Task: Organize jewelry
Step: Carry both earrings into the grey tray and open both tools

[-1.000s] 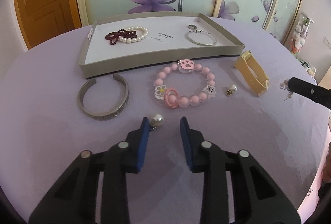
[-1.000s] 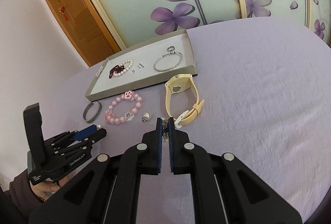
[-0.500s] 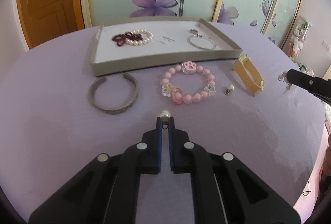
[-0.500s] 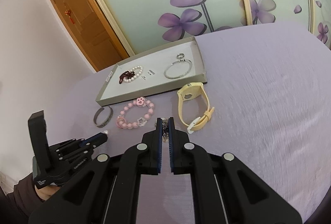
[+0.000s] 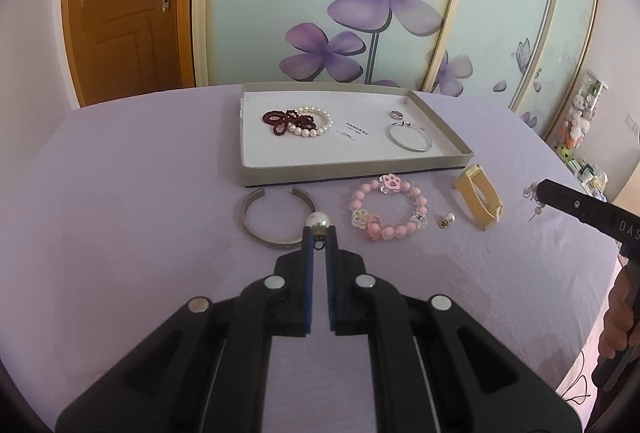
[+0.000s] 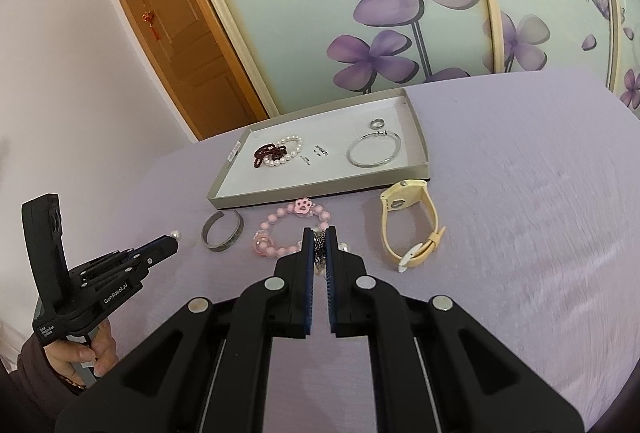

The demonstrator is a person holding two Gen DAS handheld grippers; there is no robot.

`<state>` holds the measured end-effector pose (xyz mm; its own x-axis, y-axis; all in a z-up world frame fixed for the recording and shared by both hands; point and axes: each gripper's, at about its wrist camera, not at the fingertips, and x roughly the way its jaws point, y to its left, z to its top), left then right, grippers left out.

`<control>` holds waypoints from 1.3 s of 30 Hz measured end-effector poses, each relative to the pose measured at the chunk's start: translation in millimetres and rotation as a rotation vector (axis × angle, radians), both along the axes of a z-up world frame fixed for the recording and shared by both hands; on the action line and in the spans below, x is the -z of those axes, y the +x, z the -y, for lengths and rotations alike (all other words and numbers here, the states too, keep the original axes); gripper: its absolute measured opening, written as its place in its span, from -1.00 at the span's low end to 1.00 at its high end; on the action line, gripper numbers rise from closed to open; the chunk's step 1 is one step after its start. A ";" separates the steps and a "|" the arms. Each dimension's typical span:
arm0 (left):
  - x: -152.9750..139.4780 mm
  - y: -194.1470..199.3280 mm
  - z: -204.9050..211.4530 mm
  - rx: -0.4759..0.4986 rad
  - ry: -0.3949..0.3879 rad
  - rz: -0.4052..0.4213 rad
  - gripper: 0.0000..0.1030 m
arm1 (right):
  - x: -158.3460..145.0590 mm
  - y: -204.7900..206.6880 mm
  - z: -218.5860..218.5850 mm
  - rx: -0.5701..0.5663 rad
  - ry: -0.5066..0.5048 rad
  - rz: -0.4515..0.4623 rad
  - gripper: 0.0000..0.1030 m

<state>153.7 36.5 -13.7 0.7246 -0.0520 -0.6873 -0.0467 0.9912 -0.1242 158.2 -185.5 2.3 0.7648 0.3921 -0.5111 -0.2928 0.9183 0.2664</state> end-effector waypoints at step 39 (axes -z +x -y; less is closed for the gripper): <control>-14.4 68.1 -29.7 -0.060 0.002 0.012 -0.88 | -35.9 134.0 -30.3 0.043 -0.094 -0.006 -0.89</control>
<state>221.7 66.2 0.8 0.7344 -0.0065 -0.6787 -0.1049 0.9869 -0.1229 292.2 -155.2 38.2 0.7770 0.3092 -0.5483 -0.2513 0.9510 0.1802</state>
